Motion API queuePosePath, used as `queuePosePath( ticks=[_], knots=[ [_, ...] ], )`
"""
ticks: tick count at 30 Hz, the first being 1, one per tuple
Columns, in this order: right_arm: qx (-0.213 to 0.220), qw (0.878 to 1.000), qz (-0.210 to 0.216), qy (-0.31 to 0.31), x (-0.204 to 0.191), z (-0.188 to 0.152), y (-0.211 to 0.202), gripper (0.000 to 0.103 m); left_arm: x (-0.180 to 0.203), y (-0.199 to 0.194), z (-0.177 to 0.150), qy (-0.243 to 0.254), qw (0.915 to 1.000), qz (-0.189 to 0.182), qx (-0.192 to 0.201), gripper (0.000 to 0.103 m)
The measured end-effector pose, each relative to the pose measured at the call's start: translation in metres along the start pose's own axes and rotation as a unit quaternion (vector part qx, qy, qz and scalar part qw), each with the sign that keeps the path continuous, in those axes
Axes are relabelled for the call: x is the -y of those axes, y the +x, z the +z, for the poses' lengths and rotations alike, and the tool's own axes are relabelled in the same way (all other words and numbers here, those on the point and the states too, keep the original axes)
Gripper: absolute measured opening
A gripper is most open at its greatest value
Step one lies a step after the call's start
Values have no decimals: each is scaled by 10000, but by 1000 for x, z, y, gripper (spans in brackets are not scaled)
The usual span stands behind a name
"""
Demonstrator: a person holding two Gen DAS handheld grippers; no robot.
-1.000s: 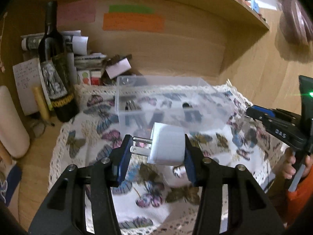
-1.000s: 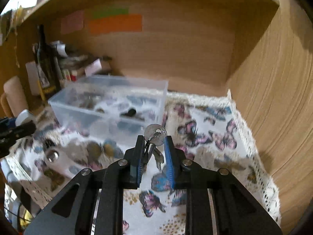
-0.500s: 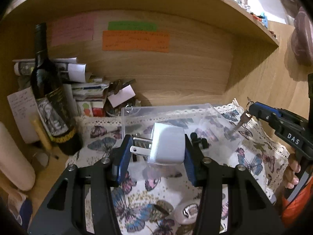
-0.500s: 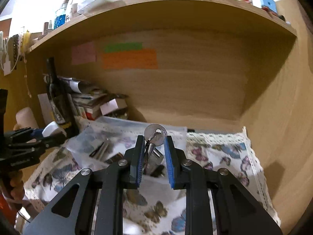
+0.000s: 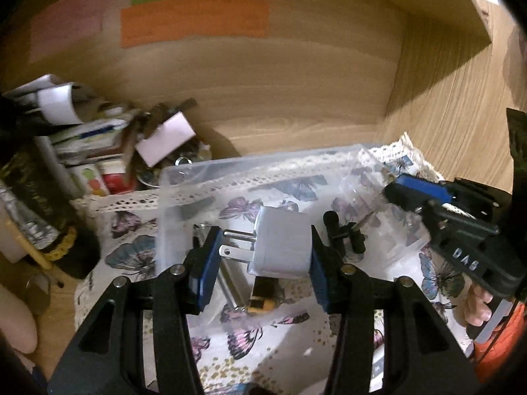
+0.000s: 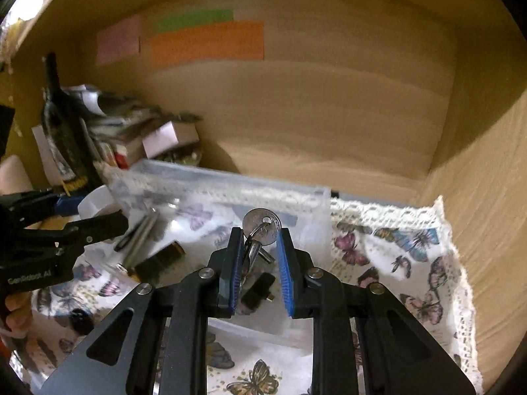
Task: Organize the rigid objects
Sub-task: 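Drop the plug adapter and keys into the clear box, opening both tools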
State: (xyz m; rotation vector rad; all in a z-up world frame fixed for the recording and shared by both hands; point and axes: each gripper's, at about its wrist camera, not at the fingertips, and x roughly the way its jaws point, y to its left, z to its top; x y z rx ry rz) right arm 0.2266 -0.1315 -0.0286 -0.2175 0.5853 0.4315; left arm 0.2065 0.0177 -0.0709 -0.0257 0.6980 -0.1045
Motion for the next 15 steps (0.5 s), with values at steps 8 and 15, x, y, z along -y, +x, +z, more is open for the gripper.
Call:
queuePosePath(
  ticks=[8,15],
  knots=[
    [-407,9992,31,4,1,-8,32,19,13,28,0,163,9996,-41,-233,49],
    [-494,9987,124,27,3,-11,34,21,16,32,-4,242,9992,-10,-332,49]
  ],
)
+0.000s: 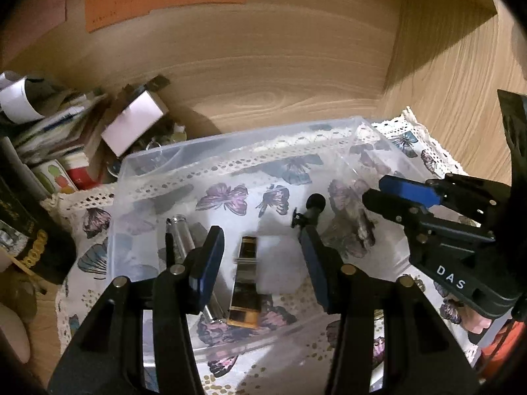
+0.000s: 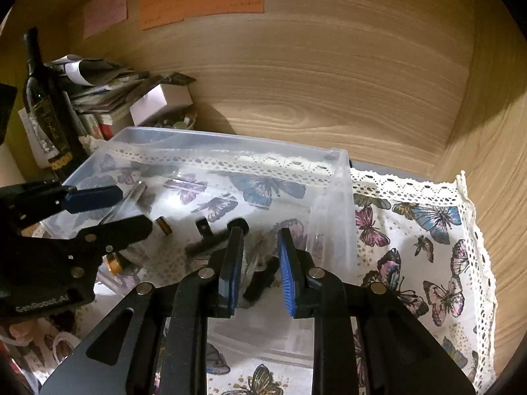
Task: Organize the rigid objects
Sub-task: 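Drop the plug adapter and keys into the clear box, opening both tools, then grasp the small dark metal cup with the left tool while the right tool grasps the white handheld device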
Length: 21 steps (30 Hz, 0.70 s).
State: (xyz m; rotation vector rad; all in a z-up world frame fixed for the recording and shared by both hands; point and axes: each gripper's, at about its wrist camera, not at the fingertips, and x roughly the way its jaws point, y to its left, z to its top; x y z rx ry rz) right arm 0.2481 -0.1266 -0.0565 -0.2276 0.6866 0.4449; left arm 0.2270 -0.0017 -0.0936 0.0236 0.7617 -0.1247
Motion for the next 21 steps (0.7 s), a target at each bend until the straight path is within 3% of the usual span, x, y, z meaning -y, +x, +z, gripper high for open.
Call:
queuePosePath(
  ticks=[7,14,16,21],
  knots=[
    [232,9996,96,-140,-8,-1,-23,39,-6,-32,-1,-93,9995,-77,286,59],
    [500,9974,397,-347,-16,-15,-55,63,-23,-82,-17,-177,9971,227,701,85],
    [451,9968,542,-386,-19,-22,-60,72,-29,-91,-27,-205,9967,330,712,89],
    [50,9948,822,-602,-31,-46,-62,74,-41,-100,-60,-219,9968,585,504,90]
  ],
)
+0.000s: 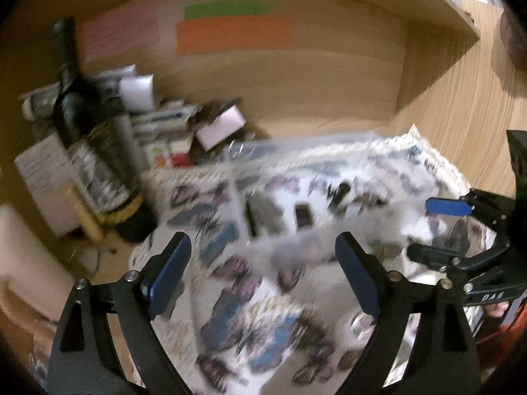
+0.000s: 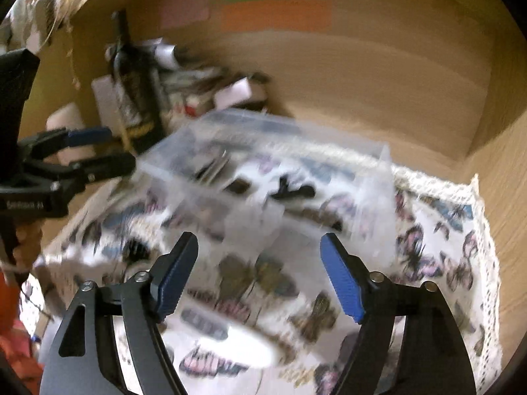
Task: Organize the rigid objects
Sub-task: 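Grasp the small dark metal cup with the left tool while the right tool grasps the white handheld device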
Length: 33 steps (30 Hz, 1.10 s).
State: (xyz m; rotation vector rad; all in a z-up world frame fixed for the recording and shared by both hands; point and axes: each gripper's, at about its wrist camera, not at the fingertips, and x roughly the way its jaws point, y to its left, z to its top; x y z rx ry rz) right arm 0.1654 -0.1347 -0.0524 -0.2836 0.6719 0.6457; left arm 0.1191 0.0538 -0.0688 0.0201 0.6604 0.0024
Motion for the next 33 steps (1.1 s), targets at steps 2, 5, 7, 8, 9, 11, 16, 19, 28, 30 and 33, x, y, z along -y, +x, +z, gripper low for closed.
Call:
queuePosePath(
  ticks=[2,5,7,8,9,11,16,19,28,30,33],
  knots=[
    [-147,9999,-6,-63,-6,-11,1,74,-5,-2,-15,-24,9999,61,-122,90],
    [-349,9993,130,-102,-14,-26,5,78,-12,-3,-37,-90,9995,100,-296,90],
    [-472,9985,223,-157,-20,-34,10,84,-16,-3,-51,-165,9989,79,-430,90],
    [-530,9981,232,-221,-24,-37,12,84,-16,-3,-55,-194,9987,68,-468,90],
    [-579,9976,238,-291,-28,-38,14,84,-18,-3,-60,-228,9984,51,-517,90],
    [-679,9964,298,-422,-37,-39,20,84,-19,-2,-69,-282,9976,23,-625,90],
    [-932,9920,501,-685,-53,-30,44,84,-17,1,-82,-372,9959,-131,-815,85],
    [-1062,9898,534,-789,-65,-27,55,73,-12,3,-85,-289,9956,-199,-867,77],
    [-947,9940,305,-446,-58,-27,51,34,10,22,-73,5,9930,-582,-1027,59],
    [-835,9959,205,-284,-47,-28,44,34,14,30,-70,16,9915,-677,-1108,51],
    [-603,9981,72,-57,-31,-26,27,34,18,39,-67,-7,9901,-750,-1189,29]
  ],
)
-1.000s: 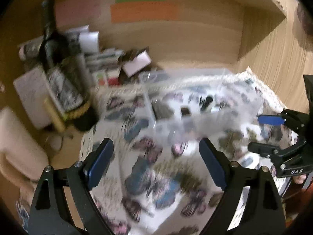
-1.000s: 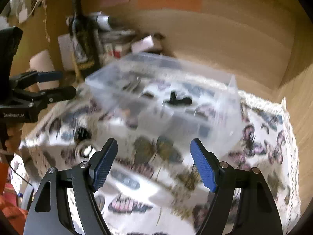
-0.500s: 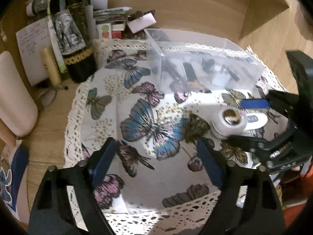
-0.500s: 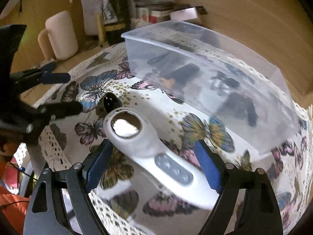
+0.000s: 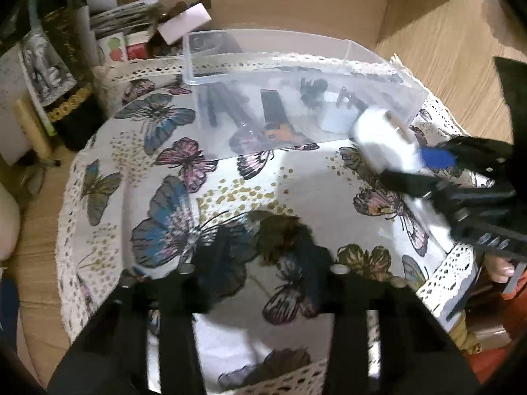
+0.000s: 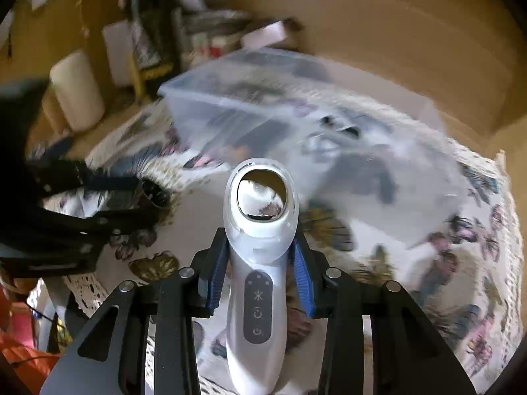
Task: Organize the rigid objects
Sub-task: 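Grasp the small dark metal cup with the left tool while the right tool grasps the white handheld device, then place the metal cup and white device into the clear box and open both tools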
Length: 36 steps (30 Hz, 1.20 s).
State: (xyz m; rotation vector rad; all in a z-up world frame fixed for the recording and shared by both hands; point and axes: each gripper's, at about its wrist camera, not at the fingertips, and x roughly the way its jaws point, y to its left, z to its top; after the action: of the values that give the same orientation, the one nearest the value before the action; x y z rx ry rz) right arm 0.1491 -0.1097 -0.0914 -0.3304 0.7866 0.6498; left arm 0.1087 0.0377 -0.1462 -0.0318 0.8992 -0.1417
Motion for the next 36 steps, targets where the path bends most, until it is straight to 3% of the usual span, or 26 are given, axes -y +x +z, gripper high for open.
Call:
queuePosePath(
  ticks=[4,11,24,31,36],
  knots=[
    [379,9989,-204,183,17,3,-24,34,1,-6,4,-32,9998,-103,139,28],
    [927,9940,-408,404,35,18,-54,34,2,-34,13,-31,9982,53,594,28],
    [1870,9766,-935,514,58,66,-88,34,4,-74,67,28,9871,236,1581,28],
    [1886,9738,-1154,524,73,89,-62,34,9,-57,95,106,9863,358,1607,28],
    [1457,9815,-1125,530,80,98,-21,34,3,-26,106,90,9905,391,1313,28]
  ],
)
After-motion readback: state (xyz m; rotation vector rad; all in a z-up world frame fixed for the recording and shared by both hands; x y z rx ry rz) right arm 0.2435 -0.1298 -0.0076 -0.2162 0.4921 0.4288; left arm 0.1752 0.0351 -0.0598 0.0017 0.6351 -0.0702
